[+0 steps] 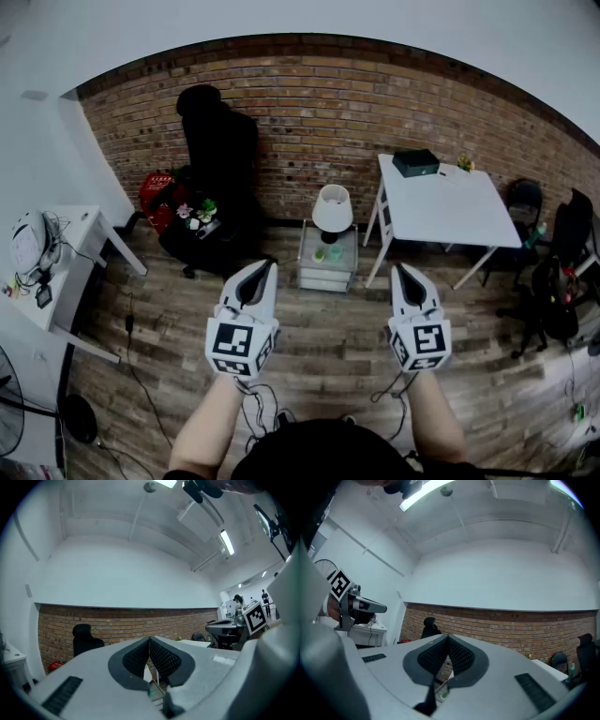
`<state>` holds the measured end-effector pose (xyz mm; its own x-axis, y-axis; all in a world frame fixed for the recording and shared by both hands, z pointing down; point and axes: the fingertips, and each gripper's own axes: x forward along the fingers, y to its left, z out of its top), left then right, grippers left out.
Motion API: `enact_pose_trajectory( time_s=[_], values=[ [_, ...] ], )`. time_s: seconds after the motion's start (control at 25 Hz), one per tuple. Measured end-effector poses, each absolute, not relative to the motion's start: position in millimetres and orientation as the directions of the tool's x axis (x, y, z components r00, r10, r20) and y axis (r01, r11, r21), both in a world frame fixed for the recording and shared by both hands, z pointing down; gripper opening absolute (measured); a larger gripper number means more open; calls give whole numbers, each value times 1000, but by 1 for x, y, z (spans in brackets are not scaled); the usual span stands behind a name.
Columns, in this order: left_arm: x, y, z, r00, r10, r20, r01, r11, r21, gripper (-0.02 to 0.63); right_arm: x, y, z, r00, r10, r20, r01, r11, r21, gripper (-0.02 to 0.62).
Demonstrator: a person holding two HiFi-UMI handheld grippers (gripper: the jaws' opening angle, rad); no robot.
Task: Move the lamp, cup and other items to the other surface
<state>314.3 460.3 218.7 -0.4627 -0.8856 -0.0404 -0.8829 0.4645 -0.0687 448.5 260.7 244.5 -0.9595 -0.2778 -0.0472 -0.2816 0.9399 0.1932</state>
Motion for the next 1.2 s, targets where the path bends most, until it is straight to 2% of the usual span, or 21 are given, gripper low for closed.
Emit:
enact_pose_trajectory(
  time_s=[0.44,0.56,0.6,0.64,0.68,0.72,1.04,1.12,1.2],
  values=[
    [281,471,232,-447,-894,-33,-894,448,-3,6,429,268,246,-957,-289,-32,-291,945,151,6],
    [265,484,238,-444,-895,-37,-896,443,23,6,426,275,247,-965,-257,-50,-261,955,140,6],
    [259,489,241,-446,-894,-36,-895,445,19,12,424,280,249,-969,-242,-49,-246,958,146,119],
    [253,494,244,-447,-894,-32,-894,447,15,78,422,283,253,-971,-236,-39,-239,958,159,190],
    [248,498,248,-447,-894,-26,-894,447,13,145,420,286,257,-970,-240,-23,-240,955,173,194],
    [244,501,252,-444,-896,-20,-896,444,14,163,418,288,261,-969,-248,-9,-246,952,182,206],
    [215,498,292,-385,-922,34,-921,386,46,170,400,283,281,-946,-315,79,-287,924,255,196],
    [211,488,303,-348,-937,41,-933,350,79,172,395,273,294,-938,-317,137,-265,915,303,191],
    [207,475,316,-309,-949,66,-943,314,111,173,386,265,310,-936,-291,197,-205,908,365,153]
  ],
)
